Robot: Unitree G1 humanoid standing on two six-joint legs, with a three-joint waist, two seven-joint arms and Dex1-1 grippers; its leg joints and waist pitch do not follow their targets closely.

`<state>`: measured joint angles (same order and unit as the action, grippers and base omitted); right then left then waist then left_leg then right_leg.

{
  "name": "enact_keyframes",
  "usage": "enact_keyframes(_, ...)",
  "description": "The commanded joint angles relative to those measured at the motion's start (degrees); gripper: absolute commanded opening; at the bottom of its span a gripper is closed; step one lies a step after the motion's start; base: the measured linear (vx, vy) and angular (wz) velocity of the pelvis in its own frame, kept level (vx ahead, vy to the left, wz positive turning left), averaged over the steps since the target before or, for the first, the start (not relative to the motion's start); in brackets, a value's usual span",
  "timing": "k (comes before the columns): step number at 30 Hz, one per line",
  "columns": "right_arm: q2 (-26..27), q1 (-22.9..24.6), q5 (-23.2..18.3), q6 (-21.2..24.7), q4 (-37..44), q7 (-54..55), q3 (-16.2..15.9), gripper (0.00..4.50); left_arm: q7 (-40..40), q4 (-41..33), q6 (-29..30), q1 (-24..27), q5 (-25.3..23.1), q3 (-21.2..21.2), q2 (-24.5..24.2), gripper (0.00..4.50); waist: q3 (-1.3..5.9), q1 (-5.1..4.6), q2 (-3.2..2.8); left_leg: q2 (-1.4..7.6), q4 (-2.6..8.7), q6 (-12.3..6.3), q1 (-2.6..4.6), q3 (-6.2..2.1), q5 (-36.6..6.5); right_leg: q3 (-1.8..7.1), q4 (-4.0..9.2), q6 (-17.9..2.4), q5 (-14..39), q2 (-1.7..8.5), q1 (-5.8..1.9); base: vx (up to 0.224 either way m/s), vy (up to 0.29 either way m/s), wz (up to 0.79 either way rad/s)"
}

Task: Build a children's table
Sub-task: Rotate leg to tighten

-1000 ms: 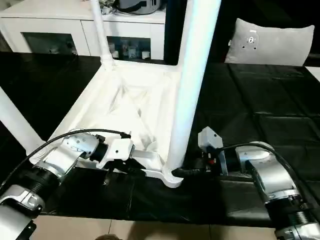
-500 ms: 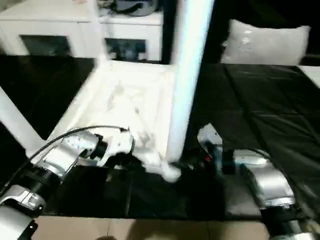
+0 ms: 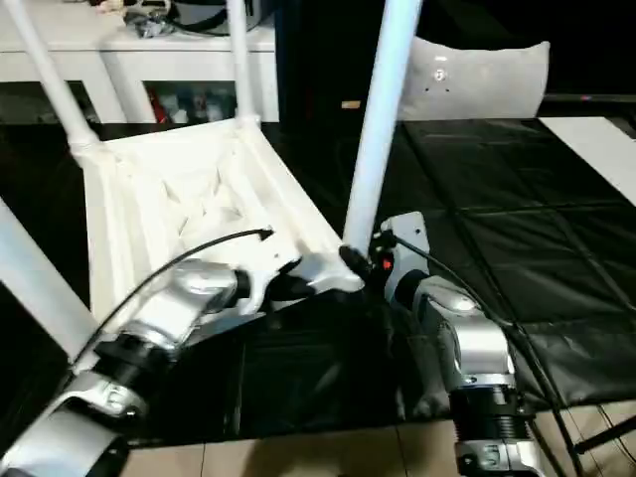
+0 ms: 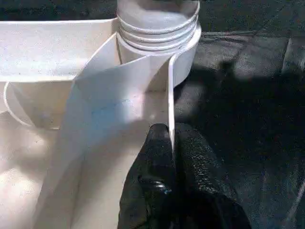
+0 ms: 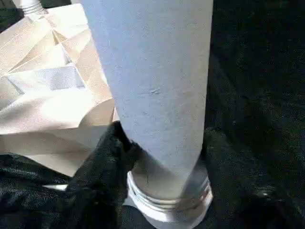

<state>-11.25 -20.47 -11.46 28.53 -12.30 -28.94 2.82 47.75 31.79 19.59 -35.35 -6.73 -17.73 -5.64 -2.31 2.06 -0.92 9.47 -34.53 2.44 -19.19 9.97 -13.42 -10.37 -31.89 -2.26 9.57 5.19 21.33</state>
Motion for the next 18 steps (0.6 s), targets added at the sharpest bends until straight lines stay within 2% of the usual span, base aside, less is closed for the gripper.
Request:
enact_keyframes(1,0.47,0.09,-0.64,0.6,-0.97,-1.68,-2.21,2.83,2.44,-2.62,-1.56,-0.3,0.75,-2.9,2.42,0.0,3.48,0.71,0.37,4.57,4.03,-3.18,-0.38,-2.19,-6.31,4.68,4.49,-4.26,19.02,6.06,-2.73,0.0,0.0,0.0)
enact_keyframes(2,-0.28,0.47,-0.95,0.42,-0.44,-2.83,-2.11,2.83,2.77,-2.5,-2.29,-0.23,0.65,-2.94,1.93,0.0,3.64,1.06,0.52,4.52,3.89,-3.89,-0.69,-2.11,-3.86,5.06,3.6,-5.78,14.9,6.04,-2.89,0.0,0.0,0.0)
enact_keyframes(3,-1.38,0.93,-1.46,-0.03,0.32,-4.58,-2.07,3.01,3.17,-2.37,-2.72,-0.19,0.5,-2.96,1.2,0.0,3.67,1.16,0.42,4.57,3.86,-4.39,-0.82,-2.07,-2.95,5.17,3.29,-6.44,13.46,5.93,-2.87,0.0,0.0,0.0)
enact_keyframes(4,-4.54,1.65,-2.34,-0.99,1.32,-9.22,-2.13,3.06,6.25,-2.02,-7.27,0.22,0.71,-3.45,-0.84,0.0,4.14,1.9,0.54,4.52,3.41,-6.44,-1.02,-2.03,0.78,5.33,2.26,-7.89,7.57,6.0,-3.11,0.0,0.0,0.0)
enact_keyframes(6,-5.3,1.8,-2.4,-1.32,1.51,-10.29,-2.18,3.12,7.12,-2.06,-8.28,0.38,0.84,-3.63,-1.34,0.0,4.23,2.12,0.54,4.54,3.16,-7.9,-1.25,-1.93,2.79,5.46,1.66,-8.72,4.22,6.09,-3.12,0.0,0.0,0.0)
enact_keyframes(7,-6.92,1.98,-2.21,-1.8,1.68,-12.35,-2.62,3.28,9.04,-2.23,-10.61,0.73,0.75,-4.36,-2.55,0.0,4.14,2.22,0.8,4.57,3.04,-8.96,-1.3,-1.88,3.69,5.42,1.52,-9.17,3.03,5.97,-2.86,0.0,0.0,0.0)
enact_keyframes(8,-7.32,2.02,-2.16,-1.96,1.72,-12.88,-2.76,3.4,9.42,-2.3,-10.64,0.8,0.71,-4.5,-2.82,0.0,4.07,2.56,0.85,4.34,2.91,-9.28,-1.42,-1.76,3.36,5.5,1.54,-9.06,3.84,6.04,-2.86,0.0,0.0,0.0)
enact_keyframes(10,-10.37,2.31,-1.93,-3.03,2.1,-17.12,-3.76,3.5,12.3,-2.59,-12.19,1.14,0.33,-5.59,-5.01,0.0,3.93,3.23,0.84,4.24,2.98,-8.75,-1.32,-1.51,1.92,5.41,2.01,-8.06,7.88,6.09,-2.83,0.0,0.0,0.0)
enact_keyframes(12,-10.98,2.36,-1.91,-3.21,2.18,-17.98,-3.95,3.59,12.86,-2.62,-12.71,1.19,0.25,-5.8,-5.44,0.0,3.74,3.74,0.77,4.34,3.18,-7.8,-1.15,-1.45,0.44,5.31,2.54,-6.54,12.22,5.83,-2.67,0.0,0.0,0.0)
enact_keyframes(13,-12.53,2.49,-1.92,-3.75,2.36,-20.22,-4.45,3.83,14.26,-2.69,-14.04,1.27,0.04,-6.35,-6.58,0.0,3.64,3.97,0.65,4.54,3.34,-6.92,-1.01,-1.51,-0.43,5.27,2.78,-5.9,14.14,5.8,-2.54,0.0,0.0,0.0)
enact_keyframes(14,-12.53,2.49,-1.92,-3.75,2.36,-20.22,-4.45,3.83,14.26,-2.69,-14.04,1.27,0.04,-6.35,-6.58,0.0,3.7,4.18,0.66,4.7,3.39,-6.34,-0.92,-1.6,-1.16,5.29,2.81,-5.46,14.72,5.76,-2.5,0.0,0.0,0.0)
enact_keyframes(15,-15.98,2.56,-1.83,-7.09,2.2,-26.6,-5.84,3.83,19.2,-3.04,-16.62,1.35,1.35,-6.82,-8.67,0.0,3.63,4.36,0.97,4.82,3.49,-5.9,-0.84,-1.64,-1.84,5.29,2.87,-5.36,15.17,5.85,-2.41,0.0,0.0,0.0)
enact_keyframes(18,-18.32,2.71,-2.57,-8.9,2.26,-31.83,-6.79,3.83,23.07,-3.18,-18.71,1.38,2.54,-7.18,-10.09,0.0,3.63,4.79,0.72,4.89,3.47,-5.99,-0.85,-1.6,-2.79,5.45,2.56,-5.47,14.58,5.86,-2.42,0.0,0.0,0.0)
